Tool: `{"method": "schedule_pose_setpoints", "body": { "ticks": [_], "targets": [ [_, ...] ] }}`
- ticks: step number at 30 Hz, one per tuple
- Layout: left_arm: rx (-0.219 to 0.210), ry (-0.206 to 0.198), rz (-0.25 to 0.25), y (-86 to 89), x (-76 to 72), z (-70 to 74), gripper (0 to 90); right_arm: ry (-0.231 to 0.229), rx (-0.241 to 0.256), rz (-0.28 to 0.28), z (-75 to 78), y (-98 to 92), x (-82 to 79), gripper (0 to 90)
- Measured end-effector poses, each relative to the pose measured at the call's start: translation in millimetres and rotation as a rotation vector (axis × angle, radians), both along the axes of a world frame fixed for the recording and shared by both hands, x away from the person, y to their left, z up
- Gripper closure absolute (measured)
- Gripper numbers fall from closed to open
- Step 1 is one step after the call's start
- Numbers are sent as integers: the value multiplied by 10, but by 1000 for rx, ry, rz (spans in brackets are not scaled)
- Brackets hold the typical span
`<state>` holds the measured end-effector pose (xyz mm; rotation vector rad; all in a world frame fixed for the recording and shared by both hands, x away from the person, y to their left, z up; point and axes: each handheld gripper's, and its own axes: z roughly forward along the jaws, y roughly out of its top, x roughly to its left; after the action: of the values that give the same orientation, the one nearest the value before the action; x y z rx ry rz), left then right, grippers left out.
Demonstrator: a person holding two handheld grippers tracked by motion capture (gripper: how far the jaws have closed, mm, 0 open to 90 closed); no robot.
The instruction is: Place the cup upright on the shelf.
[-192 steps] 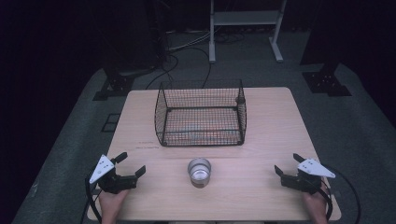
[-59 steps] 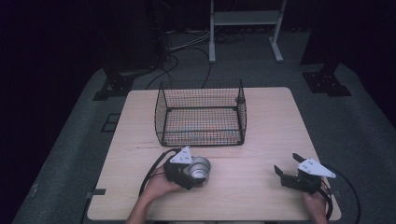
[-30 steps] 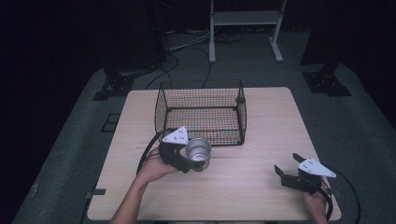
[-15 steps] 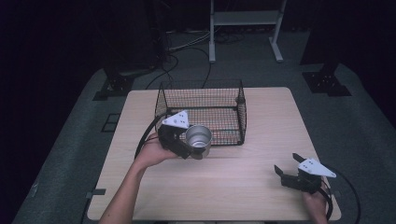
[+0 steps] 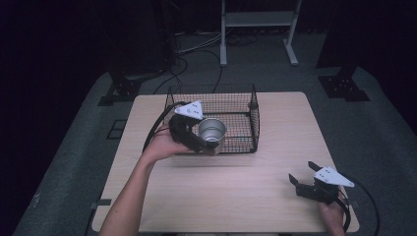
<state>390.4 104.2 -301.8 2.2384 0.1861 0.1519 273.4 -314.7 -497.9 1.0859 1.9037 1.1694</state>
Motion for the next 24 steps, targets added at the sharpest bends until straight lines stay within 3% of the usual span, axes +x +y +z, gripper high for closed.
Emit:
{"method": "schedule_pose_setpoints", "body": {
  "ticks": [10,24],
  "targets": [
    [35,0,9,-124,196,146,177,1,4,1,0,2,-2,135],
    [65,24,58,-291,638,249,177,1,20,2,1,-15,4,135]
  ]
}}
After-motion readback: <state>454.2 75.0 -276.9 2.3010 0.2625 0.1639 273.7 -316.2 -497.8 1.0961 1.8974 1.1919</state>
